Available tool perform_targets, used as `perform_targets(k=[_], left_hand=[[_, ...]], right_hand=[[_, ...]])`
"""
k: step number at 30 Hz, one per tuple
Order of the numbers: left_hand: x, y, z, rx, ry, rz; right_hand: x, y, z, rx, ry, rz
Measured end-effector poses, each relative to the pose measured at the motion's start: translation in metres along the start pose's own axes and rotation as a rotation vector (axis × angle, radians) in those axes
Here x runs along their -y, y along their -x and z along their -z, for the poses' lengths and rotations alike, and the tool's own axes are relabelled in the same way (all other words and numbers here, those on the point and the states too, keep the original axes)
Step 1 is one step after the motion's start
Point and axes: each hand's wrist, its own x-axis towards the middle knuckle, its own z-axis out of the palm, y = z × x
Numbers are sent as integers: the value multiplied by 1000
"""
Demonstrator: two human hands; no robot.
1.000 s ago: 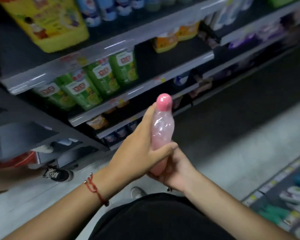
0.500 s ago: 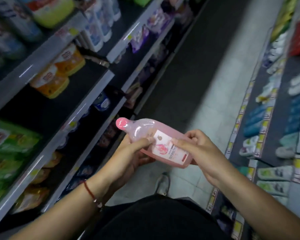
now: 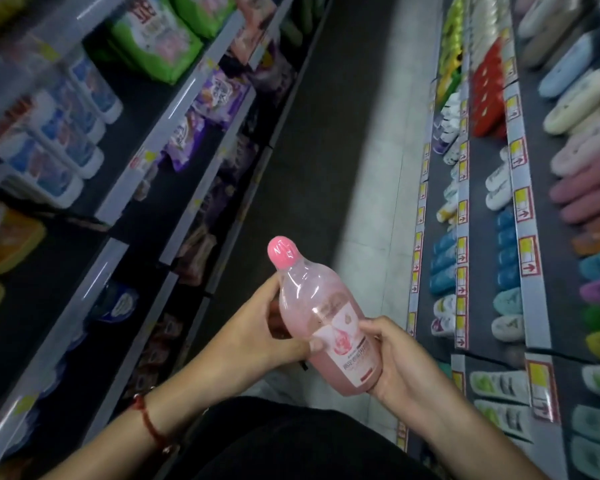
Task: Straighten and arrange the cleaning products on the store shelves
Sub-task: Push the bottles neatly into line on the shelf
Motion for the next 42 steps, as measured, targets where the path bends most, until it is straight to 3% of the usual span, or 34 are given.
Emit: perform_targets(k=[7,14,18,24,30,37,42], left_hand=[[-49,-136,65,37,-35,-43],[-143,-246,128,67,-139,-179],[-179,-288,157,-91,-42,-231],[-201,-349,201,-414,161,-182],[-237,-405,255,-489,30,-194],[-275,-445,325,-891,25,-177],[-291,-456,365,-1008,-59,-172]], right_hand=[[116,-80,-34,-54,21,27],[237,-144,-75,-70,61,198],[299,-178,-109,8,36,277],[380,-250,-164,157,92,249],[478,-329,-229,314,242,198],[557,-379,-324,581,503,206],[588,-402,-363,654,708,285]])
